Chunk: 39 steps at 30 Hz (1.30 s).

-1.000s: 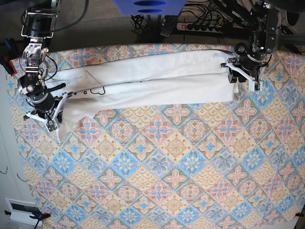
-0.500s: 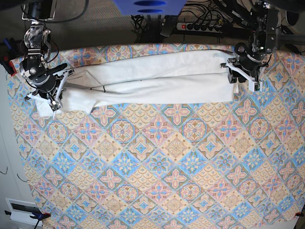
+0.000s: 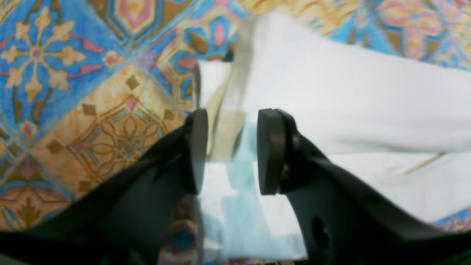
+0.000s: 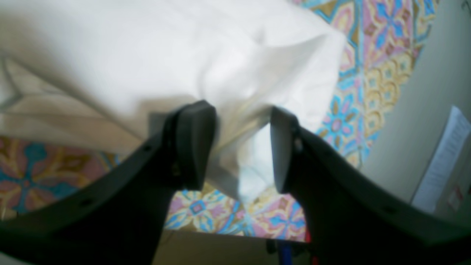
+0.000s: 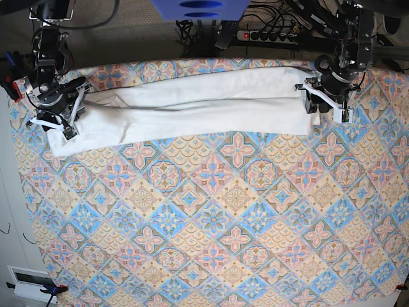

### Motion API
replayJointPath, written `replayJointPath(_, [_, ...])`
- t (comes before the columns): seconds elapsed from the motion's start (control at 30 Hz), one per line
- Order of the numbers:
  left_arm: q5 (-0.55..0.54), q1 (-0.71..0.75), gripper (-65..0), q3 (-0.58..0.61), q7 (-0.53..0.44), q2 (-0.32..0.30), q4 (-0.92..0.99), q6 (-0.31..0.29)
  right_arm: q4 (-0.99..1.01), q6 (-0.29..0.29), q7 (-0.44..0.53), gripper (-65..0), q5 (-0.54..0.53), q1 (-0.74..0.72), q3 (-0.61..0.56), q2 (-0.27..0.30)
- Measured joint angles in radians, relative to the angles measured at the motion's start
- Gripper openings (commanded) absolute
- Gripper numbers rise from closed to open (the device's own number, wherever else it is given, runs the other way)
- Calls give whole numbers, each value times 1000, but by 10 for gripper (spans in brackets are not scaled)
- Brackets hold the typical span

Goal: Fold the T-shirt properly

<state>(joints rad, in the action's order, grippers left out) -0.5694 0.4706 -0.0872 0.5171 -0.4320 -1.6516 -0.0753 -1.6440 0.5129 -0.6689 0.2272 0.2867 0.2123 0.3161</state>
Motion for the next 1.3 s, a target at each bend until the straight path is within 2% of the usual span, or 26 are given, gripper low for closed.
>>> replayJointPath(0.13, [1,30,-402,-21,0,-9,-49,8,-67,-9,0,-377,4,-6,63,-58])
replayJointPath(0.3, [-11,34,-221,-19,2,-54,-50,2,-122,-5,2,-378,5,-2,68,-60])
replayJointPath(0.37, [-48,34,-175,-21,3,-69,-50,11,-124,-5,2,-378,5,-4,69,-59])
replayJointPath(0.4, [-82,35,-172,-18,7,-86,-50,-5,-124,-4,2,-378,5,-4,69,-64])
replayJointPath(0.5, [-154,22,-171,-17,45,-124,-48,5,-125,-3,2,-378,5,0,68,-84])
replayJointPath(0.6, [-214,-43,-171,-18,135,-124,18,-37,-126,-2,6,-378,3,-2,64,-86])
replayJointPath(0.7, [-250,-85,-170,-18,167,-116,79,-73,-136,-1,-1,-378,5,1,65,-98])
replayJointPath(0.8, [-263,-85,-169,-18,167,-114,86,-82,-142,-2,2,-378,2,1,64,-98])
replayJointPath(0.93, [-268,-89,-169,-13,171,-77,98,-87,-156,-1,2,-378,5,0,64,-97])
replayJointPath(1.07, [-261,-140,-174,64,169,-82,196,-78,-157,-2,2,-378,5,2,65,-97])
replayJointPath(1.17, [-276,-153,-174,79,151,-80,219,-87,-157,-1,3,-378,3,-1,64,-100])
replayJointPath(1.3, [-260,-152,-176,73,122,-47,220,-79,-157,-2,-1,-378,5,0,65,-97])
